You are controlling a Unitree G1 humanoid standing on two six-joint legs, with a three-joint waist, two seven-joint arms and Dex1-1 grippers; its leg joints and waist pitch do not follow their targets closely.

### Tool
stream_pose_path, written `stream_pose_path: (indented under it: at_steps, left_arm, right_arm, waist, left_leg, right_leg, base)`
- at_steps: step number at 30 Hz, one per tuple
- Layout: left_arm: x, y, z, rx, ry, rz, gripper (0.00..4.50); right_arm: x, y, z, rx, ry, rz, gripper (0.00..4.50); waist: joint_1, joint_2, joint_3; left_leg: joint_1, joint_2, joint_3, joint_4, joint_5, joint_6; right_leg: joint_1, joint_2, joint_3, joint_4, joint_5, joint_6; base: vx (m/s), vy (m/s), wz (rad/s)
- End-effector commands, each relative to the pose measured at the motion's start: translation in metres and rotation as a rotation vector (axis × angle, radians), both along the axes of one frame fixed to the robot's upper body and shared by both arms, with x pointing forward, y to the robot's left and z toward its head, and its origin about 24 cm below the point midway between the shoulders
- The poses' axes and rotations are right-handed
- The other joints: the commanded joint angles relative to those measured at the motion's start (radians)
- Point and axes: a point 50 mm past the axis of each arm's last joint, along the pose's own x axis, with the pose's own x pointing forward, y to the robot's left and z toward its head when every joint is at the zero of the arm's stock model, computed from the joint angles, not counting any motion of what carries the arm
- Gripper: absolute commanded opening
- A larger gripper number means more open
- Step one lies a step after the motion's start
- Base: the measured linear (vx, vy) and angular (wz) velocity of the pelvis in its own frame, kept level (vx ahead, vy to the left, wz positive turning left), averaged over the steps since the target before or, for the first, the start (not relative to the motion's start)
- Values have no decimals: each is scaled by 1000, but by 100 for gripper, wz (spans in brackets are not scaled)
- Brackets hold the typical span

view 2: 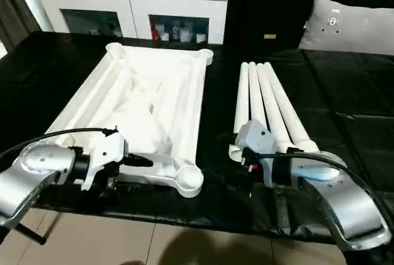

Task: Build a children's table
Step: Move table base

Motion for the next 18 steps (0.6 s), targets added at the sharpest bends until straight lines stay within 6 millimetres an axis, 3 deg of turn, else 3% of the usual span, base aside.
stream_pose_path:
  at_steps: [1, 2, 3, 6, 18]
  left_arm:
    - [3, -1, 0, 23, -10, -16, 255]
    - [4, -2, -1, 29, 0, -21, 244]
    - [5, -1, -2, 38, 8, -30, 231]
    - [8, 0, -6, 54, 16, -43, 212]
    - [15, -2, -12, 62, 13, 4, 111]
  right_arm:
    - [-2, 2, 1, -20, -6, 24, 450]
    - [-2, 1, 0, -23, 2, 27, 450]
    - [-3, 1, 0, -22, 13, 34, 450]
    - [-7, 1, 0, -14, 36, 54, 450]
    - [-7, 8, -6, -26, 20, 54, 450]
  waist:
    - [5, 6, -43]
    - [4, 1, -42]
    - [7, 8, -43]
    - [6, 8, -43]
    - [7, 8, -44]
  left_leg:
    - [-1, 79, -22, -82, -181, 56]
    - [-3, 79, -21, -82, -176, 54]
    - [-2, 79, -22, -81, -168, 56]
    - [-7, 78, -22, -79, -146, 66]
    - [-6, 81, -21, -79, -141, 68]
  right_leg:
    - [46, -129, 74, -97, -320, -123]
    - [48, -130, 74, -98, -335, -119]
    - [46, -130, 74, -97, -343, -116]
    - [49, -129, 74, -99, -334, -110]
    - [47, -131, 73, -98, -320, -121]
  base:
    - [0, 0, 0]
    - [0, 0, 0]
    - [0, 0, 0]
    - [0, 0, 0]
    - [0, 0, 0]
